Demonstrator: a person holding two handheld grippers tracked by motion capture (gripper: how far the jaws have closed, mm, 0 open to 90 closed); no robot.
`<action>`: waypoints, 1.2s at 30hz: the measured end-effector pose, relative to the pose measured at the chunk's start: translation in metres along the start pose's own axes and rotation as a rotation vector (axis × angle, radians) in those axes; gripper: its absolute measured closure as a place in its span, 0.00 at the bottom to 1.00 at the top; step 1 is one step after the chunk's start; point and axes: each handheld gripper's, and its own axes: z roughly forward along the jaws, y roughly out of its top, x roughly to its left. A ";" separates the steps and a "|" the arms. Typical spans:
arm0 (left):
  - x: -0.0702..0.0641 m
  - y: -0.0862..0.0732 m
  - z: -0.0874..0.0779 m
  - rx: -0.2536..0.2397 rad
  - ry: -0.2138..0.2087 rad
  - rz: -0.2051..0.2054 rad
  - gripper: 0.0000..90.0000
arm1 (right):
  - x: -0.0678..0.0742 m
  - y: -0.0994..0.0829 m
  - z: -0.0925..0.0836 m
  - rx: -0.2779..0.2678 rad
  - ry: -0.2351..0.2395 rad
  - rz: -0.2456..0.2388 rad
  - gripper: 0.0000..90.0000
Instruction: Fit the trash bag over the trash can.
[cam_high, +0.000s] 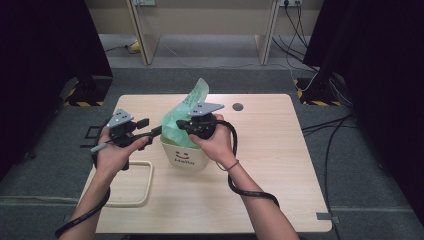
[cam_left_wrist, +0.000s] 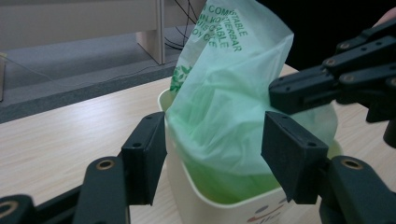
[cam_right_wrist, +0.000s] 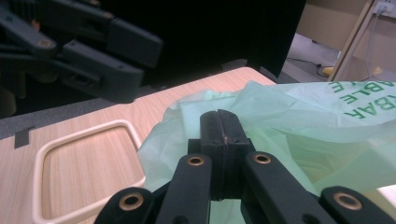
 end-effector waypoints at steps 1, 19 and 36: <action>-0.001 0.002 0.002 0.002 -0.004 0.003 0.44 | 0.001 0.000 0.001 0.003 0.001 0.000 1.00; -0.011 0.025 0.017 -0.003 -0.055 0.013 0.43 | 0.008 -0.006 0.007 0.019 0.033 -0.034 1.00; -0.023 0.040 0.041 0.053 -0.101 0.079 0.44 | 0.012 -0.009 0.010 0.013 0.041 -0.046 1.00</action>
